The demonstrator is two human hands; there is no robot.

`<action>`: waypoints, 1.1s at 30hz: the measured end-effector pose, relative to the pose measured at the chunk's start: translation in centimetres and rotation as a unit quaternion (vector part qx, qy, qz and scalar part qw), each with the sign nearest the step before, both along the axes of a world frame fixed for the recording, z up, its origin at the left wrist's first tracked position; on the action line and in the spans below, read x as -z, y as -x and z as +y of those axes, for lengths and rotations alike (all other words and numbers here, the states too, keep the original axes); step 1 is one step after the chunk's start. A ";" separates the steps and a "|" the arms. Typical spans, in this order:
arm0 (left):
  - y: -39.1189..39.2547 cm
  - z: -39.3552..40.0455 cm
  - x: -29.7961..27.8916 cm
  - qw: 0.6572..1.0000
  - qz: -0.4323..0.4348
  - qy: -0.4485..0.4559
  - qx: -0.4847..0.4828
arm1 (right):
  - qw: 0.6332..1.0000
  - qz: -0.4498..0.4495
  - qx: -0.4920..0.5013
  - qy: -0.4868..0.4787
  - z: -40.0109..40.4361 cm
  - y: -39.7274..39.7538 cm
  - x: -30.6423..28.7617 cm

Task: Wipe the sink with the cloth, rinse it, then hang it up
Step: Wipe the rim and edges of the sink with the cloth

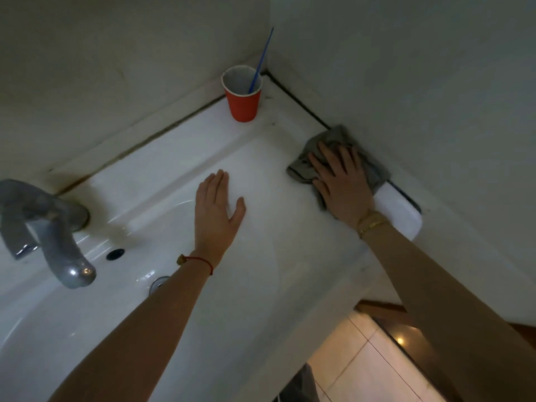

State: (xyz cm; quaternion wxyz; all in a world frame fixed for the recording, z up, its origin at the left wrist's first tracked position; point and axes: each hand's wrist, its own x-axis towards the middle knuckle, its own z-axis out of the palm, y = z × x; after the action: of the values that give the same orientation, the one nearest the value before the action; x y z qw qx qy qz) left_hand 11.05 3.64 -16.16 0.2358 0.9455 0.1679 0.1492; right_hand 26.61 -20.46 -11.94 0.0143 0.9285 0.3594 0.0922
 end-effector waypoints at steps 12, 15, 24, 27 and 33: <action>-0.1 0.1 0.1 1.000 0.002 -0.010 0.003 | 0.998 0.037 -0.049 0.002 -3.8 3.1 -1.2; -0.1 0.2 0.1 1.000 0.004 -0.010 0.005 | 0.997 0.047 -0.057 0.033 0.0 0.4 -0.9; -0.2 0.3 -0.6 1.000 0.006 -0.021 0.003 | 0.997 0.012 -0.068 0.027 2.5 -2.5 -0.8; -0.2 0.0 -1.0 0.999 0.019 -0.030 0.004 | 1.000 0.014 -0.021 0.014 -3.5 1.0 -1.2; -0.2 -3.7 -3.7 0.985 -0.047 -0.040 0.161 | 0.992 0.045 0.092 -0.073 -8.0 5.4 -2.4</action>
State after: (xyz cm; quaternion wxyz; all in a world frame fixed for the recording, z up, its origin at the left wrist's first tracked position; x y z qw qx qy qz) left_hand 11.21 -0.03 -12.47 0.2262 0.9608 -0.0036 0.1602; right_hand 21.17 -28.47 -9.59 -0.0611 0.9593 0.2653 0.0747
